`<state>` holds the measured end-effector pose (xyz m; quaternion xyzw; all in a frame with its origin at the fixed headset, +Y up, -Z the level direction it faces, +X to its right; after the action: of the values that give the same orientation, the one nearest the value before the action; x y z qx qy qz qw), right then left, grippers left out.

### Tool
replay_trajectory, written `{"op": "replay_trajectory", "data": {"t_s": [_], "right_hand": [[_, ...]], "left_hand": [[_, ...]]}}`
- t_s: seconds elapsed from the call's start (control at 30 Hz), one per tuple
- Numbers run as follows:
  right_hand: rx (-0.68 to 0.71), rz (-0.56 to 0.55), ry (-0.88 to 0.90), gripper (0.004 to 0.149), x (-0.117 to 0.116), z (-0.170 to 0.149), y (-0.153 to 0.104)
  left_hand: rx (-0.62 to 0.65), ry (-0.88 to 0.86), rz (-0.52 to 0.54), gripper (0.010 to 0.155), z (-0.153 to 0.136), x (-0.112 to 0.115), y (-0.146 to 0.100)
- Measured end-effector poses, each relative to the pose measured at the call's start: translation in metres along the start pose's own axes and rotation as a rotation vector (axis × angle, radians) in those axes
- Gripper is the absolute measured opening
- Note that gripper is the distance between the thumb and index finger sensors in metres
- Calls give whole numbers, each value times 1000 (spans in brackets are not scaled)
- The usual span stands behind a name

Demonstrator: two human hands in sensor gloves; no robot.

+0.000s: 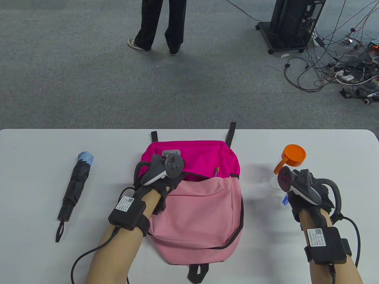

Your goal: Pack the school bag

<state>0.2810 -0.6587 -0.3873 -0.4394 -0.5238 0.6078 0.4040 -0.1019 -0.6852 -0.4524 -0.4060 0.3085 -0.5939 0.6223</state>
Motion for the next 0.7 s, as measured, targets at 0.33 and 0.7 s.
{"op": "replay_trajectory", "data": {"t_s": [0.33,0.7], "right_hand": [[159,-19,14,59,15,7,-10],[363,-154,53,61,95,52,-68]], "left_hand": [[-5,-2,7,58,-1,-1,0],[-12,5,-1,58,1,-5,2]]}}
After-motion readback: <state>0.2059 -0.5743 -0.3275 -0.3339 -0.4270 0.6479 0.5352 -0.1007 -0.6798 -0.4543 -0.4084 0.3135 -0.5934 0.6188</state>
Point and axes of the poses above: the tracker on the back of each hand, its own z axis roughly to the thumb side, its own y axis roughly from the wrist to the fingertips, x = y × z, the point moved 3 cm from there along y, roughly from the wrist to the fingertips, and after that the axes turned 12 degrees about x, right-handed, at the moved point
